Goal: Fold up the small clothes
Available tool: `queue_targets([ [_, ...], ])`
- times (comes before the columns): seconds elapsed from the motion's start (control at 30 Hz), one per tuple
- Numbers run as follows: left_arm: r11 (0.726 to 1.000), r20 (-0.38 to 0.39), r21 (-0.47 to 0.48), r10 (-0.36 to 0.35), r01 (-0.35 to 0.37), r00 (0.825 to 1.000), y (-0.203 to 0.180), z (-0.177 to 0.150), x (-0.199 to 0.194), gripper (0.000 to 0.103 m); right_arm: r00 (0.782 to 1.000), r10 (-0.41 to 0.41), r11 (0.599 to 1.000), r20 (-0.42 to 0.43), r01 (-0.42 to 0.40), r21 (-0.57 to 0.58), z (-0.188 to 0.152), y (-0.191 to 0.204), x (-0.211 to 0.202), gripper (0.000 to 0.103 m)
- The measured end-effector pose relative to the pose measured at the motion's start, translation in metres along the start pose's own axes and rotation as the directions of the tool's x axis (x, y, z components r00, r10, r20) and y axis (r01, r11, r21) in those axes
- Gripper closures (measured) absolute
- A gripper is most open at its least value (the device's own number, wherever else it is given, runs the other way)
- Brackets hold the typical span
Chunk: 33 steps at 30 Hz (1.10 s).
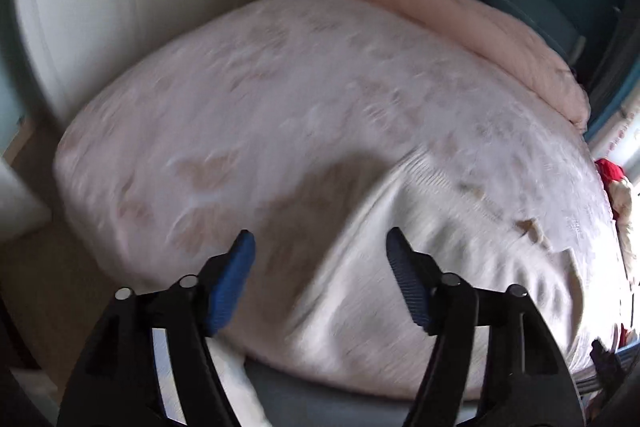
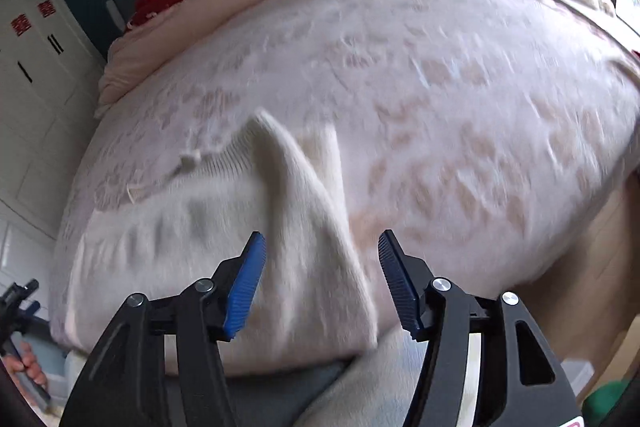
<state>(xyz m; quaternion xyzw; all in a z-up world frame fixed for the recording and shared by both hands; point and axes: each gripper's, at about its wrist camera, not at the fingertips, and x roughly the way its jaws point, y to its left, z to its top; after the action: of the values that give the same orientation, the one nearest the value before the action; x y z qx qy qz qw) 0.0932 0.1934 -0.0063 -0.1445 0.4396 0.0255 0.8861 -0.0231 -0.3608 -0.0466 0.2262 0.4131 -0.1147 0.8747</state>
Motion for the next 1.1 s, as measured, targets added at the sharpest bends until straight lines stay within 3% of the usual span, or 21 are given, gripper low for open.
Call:
queue_targets([
  [0.13, 0.99, -0.017, 0.135, -0.037, 0.039, 0.999, -0.063, 0.015, 0.033, 0.036, 1.0, 0.018, 0.995, 0.002, -0.018, -0.102, 0.042, 0.038, 0.041, 0.045],
  [0.27, 0.964, -0.086, 0.268, 0.03, -0.006, 0.996, -0.109, 0.002, 0.087, 0.036, 0.999, -0.003, 0.994, -0.055, -0.003, -0.109, 0.058, 0.046, 0.093, 0.047],
  [0.3, 0.959, -0.102, 0.284, 0.048, -0.017, 0.994, -0.113, -0.002, 0.099, 0.036, 0.995, 0.015, 0.996, -0.102, -0.024, -0.087, 0.059, 0.043, 0.11, 0.079],
  [0.33, 0.957, -0.11, 0.29, 0.067, -0.033, 0.992, -0.117, -0.005, 0.107, 0.036, 0.989, 0.049, 0.996, -0.138, -0.058, -0.061, 0.06, 0.041, 0.12, 0.1],
  [0.4, 0.955, -0.14, 0.292, 0.092, -0.048, 0.986, -0.117, -0.011, 0.122, 0.036, 0.993, 0.059, 0.997, -0.102, -0.063, -0.039, 0.057, 0.036, 0.111, 0.098],
  [0.47, 0.959, -0.155, 0.28, 0.101, -0.054, 0.983, -0.11, -0.013, 0.129, 0.036, 0.999, 0.013, 0.999, -0.032, -0.014, -0.035, 0.063, 0.027, 0.101, 0.098],
  [0.57, 0.953, -0.149, 0.297, 0.113, -0.065, 0.982, -0.11, -0.016, 0.138, 0.033, 0.995, -0.018, 0.999, -0.096, 0.021, 0.03, 0.061, 0.001, 0.12, 0.098],
  [0.63, 0.945, -0.14, 0.32, 0.125, -0.075, 0.982, -0.114, -0.016, 0.138, 0.032, 0.994, 0.03, 0.997, -0.105, -0.022, 0.071, 0.059, -0.007, 0.121, 0.096],
  [0.73, 0.941, -0.136, 0.328, 0.127, -0.076, 0.982, -0.115, -0.012, 0.137, 0.032, 0.995, 0.058, 0.998, -0.085, -0.055, 0.031, 0.061, 0.01, 0.111, 0.066],
  [0.77, 0.943, -0.144, 0.324, 0.127, -0.075, 0.981, -0.114, -0.011, 0.14, 0.031, 0.995, 0.056, 0.998, -0.087, -0.057, -0.006, 0.063, 0.021, 0.113, 0.051],
  [0.9, 0.942, -0.142, 0.323, 0.144, -0.092, 0.979, -0.116, -0.01, 0.148, 0.027, 0.989, -0.019, 0.994, -0.145, 0.003, -0.106, 0.064, 0.042, 0.142, 0.045],
  [0.93, 0.94, -0.142, 0.328, 0.148, -0.095, 0.979, -0.117, -0.01, 0.148, 0.027, 0.988, -0.034, 0.993, -0.148, 0.016, -0.118, 0.063, 0.045, 0.147, 0.048],
  [1.0, 0.936, -0.145, 0.338, 0.155, -0.099, 0.977, -0.119, -0.01, 0.15, 0.026, 0.99, 0.008, 0.993, -0.141, -0.024, -0.112, 0.064, 0.048, 0.148, 0.094],
  [1.1, 0.937, -0.155, 0.335, 0.154, -0.095, 0.976, -0.117, -0.009, 0.153, 0.025, 0.996, 0.023, 0.997, -0.088, -0.029, -0.076, 0.075, 0.05, 0.135, 0.095],
])
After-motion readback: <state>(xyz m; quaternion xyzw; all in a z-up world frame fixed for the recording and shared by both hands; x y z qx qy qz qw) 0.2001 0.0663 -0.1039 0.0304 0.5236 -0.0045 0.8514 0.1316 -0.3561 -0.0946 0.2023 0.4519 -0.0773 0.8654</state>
